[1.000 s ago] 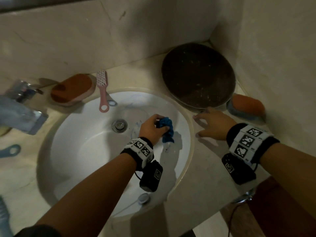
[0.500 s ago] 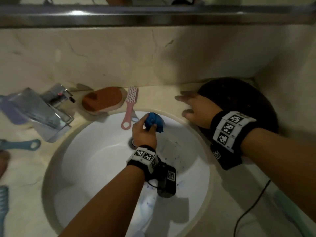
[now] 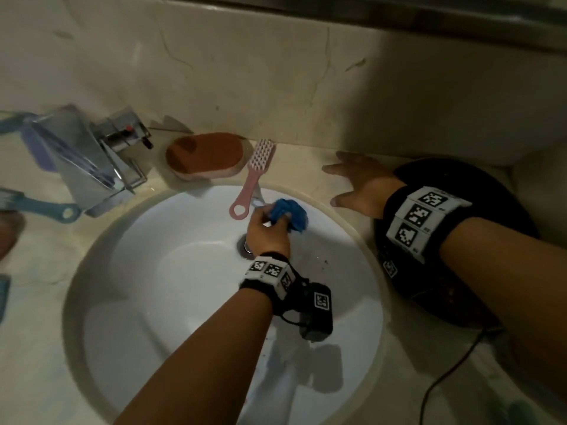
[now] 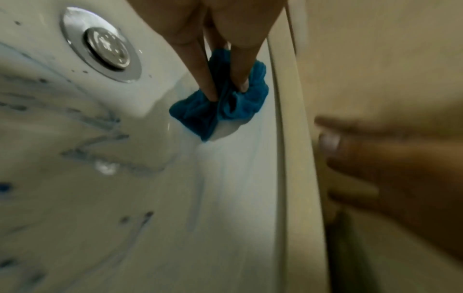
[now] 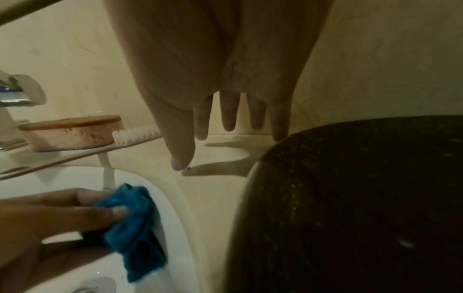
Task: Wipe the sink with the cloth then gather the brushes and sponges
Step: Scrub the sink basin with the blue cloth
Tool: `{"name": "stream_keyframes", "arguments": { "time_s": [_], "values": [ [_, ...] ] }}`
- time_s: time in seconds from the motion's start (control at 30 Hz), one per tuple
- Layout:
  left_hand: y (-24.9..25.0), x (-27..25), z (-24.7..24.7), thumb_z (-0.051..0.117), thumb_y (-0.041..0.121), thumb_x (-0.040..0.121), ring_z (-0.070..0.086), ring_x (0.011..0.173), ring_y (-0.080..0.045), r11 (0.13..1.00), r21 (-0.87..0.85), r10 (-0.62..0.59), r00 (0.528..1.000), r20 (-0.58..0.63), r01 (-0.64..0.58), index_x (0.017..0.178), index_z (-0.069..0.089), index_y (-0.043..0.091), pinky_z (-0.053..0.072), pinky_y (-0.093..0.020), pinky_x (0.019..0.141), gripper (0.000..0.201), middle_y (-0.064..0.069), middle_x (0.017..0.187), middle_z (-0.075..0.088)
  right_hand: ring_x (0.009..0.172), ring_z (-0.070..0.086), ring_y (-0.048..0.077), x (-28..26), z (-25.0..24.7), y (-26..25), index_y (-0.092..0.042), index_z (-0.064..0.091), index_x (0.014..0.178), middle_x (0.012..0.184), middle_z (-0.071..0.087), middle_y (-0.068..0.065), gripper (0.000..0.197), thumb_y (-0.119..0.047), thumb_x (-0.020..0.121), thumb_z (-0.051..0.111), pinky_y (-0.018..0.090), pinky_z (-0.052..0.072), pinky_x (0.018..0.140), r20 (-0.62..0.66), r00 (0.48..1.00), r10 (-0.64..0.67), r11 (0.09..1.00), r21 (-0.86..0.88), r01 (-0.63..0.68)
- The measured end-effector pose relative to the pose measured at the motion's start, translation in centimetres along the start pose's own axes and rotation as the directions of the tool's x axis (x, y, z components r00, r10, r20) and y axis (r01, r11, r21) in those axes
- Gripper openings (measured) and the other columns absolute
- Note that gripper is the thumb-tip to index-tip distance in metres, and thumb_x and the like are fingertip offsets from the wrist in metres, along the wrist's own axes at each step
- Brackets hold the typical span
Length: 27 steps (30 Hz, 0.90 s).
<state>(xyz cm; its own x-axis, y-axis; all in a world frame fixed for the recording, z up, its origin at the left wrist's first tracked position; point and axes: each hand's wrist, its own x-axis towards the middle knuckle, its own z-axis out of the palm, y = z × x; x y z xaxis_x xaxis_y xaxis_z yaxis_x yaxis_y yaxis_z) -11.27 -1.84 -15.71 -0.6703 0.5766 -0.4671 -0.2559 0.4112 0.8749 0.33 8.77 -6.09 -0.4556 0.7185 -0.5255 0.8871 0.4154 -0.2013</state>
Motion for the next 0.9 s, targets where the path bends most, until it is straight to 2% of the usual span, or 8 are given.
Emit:
{"name": "stream_keyframes", "arguments": {
  "time_s": [0.13, 0.2, 0.27, 0.43, 0.63, 0.73, 0.8, 0.9],
  "values": [
    [0.8, 1.1, -0.4, 0.068, 0.006, 0.083, 0.062, 0.101, -0.025, 0.998, -0.048, -0.054, 0.993, -0.106, 0.049, 0.108, 0.063, 0.006, 0.048, -0.031, 0.095, 0.026, -0.01, 0.109, 0.066, 0.147, 0.005, 0.018, 0.6, -0.2, -0.2, -0.035, 0.018, 0.148, 0.16, -0.001, -0.006, 0.075, -0.034, 0.088, 0.062, 0.029, 0.01, 0.117, 0.087, 0.996, 0.012, 1.0, -0.018, -0.011],
    [0.2, 0.6, 0.5, 0.066, 0.0, 0.081, 0.063, 0.095, -0.027, 0.997, -0.056, -0.051, 0.997, -0.064, 0.048, 0.097, 0.062, 0.009, 0.051, -0.026, 0.087, 0.018, -0.008, 0.099, 0.063, 0.147, 0.006, 0.018, 0.8, -0.2, -0.1, -0.035, 0.017, 0.148, 0.16, -0.002, -0.005, 0.077, -0.036, 0.087, 0.063, 0.028, 0.011, 0.117, 0.097, 0.995, 0.008, 0.998, -0.057, -0.003],
    [-0.9, -0.2, 1.5, 0.066, -0.004, 0.079, 0.064, 0.089, -0.027, 0.998, -0.05, -0.043, 0.999, -0.01, 0.042, 0.082, 0.058, 0.015, 0.055, -0.035, 0.086, 0.021, -0.004, 0.089, 0.061, 0.147, 0.006, 0.019, 0.9, -0.2, 0.0, -0.035, 0.015, 0.148, 0.16, -0.002, -0.004, 0.077, -0.038, 0.087, 0.062, 0.029, 0.013, 0.117, 0.095, 0.995, 0.002, 0.996, -0.091, 0.007],
    [-1.6, -0.5, 1.3, 0.066, -0.003, 0.08, 0.06, 0.085, -0.021, 0.998, -0.059, -0.024, 0.998, 0.066, 0.028, 0.087, 0.057, 0.012, 0.056, -0.033, 0.082, 0.019, 0.0, 0.084, 0.058, 0.147, 0.01, 0.022, 1.1, 0.1, 0.2, -0.037, 0.013, 0.148, 0.16, -0.002, -0.003, 0.077, -0.043, 0.087, 0.06, 0.032, 0.015, 0.117, 0.085, 0.996, -0.013, 0.988, -0.151, 0.025],
    [-0.6, 3.6, -1.6, 0.067, 0.005, 0.078, 0.063, 0.085, -0.025, 0.993, -0.119, -0.053, 0.956, -0.289, 0.019, 0.071, 0.054, 0.029, 0.054, -0.045, 0.087, 0.028, 0.002, 0.08, 0.062, 0.147, 0.011, 0.023, 1.2, 0.1, 0.3, -0.038, 0.016, 0.148, 0.16, -0.001, -0.003, 0.079, -0.044, 0.085, 0.062, 0.033, 0.016, 0.117, 0.068, 0.997, -0.023, 0.986, -0.162, 0.033],
    [-1.2, 2.3, -0.1, 0.068, 0.005, 0.078, 0.064, 0.092, -0.025, 0.998, -0.021, -0.059, 0.987, -0.15, 0.056, 0.093, 0.064, 0.014, 0.053, -0.037, 0.089, 0.018, -0.009, 0.097, 0.068, 0.146, 0.014, 0.024, 1.4, 0.1, 0.4, -0.039, 0.014, 0.148, 0.16, 0.0, -0.004, 0.08, -0.048, 0.084, 0.061, 0.033, 0.018, 0.116, 0.072, 0.997, -0.02, 0.978, -0.204, 0.034],
    [-2.0, 1.1, 1.0, 0.065, 0.0, 0.08, 0.06, 0.087, -0.022, 0.998, -0.022, -0.058, 0.997, -0.05, 0.057, 0.092, 0.059, 0.009, 0.051, -0.028, 0.083, 0.016, -0.009, 0.094, 0.064, 0.146, 0.015, 0.024, 1.3, -0.1, 0.2, -0.039, 0.012, 0.148, 0.16, -0.001, -0.003, 0.079, -0.049, 0.085, 0.06, 0.033, 0.019, 0.116, 0.09, 0.996, -0.017, 0.973, -0.228, 0.038],
    [-2.4, 1.5, 0.7, 0.064, -0.003, 0.081, 0.057, 0.085, -0.021, 0.992, -0.115, -0.064, 0.995, -0.072, 0.056, 0.088, 0.055, 0.008, 0.052, -0.032, 0.083, 0.016, -0.008, 0.089, 0.059, 0.146, 0.015, 0.023, 1.1, -0.4, 0.1, -0.037, 0.014, 0.148, 0.16, -0.001, -0.002, 0.079, -0.046, 0.086, 0.06, 0.033, 0.02, 0.117, 0.097, 0.995, -0.021, 0.975, -0.217, 0.042]
  ]
}}
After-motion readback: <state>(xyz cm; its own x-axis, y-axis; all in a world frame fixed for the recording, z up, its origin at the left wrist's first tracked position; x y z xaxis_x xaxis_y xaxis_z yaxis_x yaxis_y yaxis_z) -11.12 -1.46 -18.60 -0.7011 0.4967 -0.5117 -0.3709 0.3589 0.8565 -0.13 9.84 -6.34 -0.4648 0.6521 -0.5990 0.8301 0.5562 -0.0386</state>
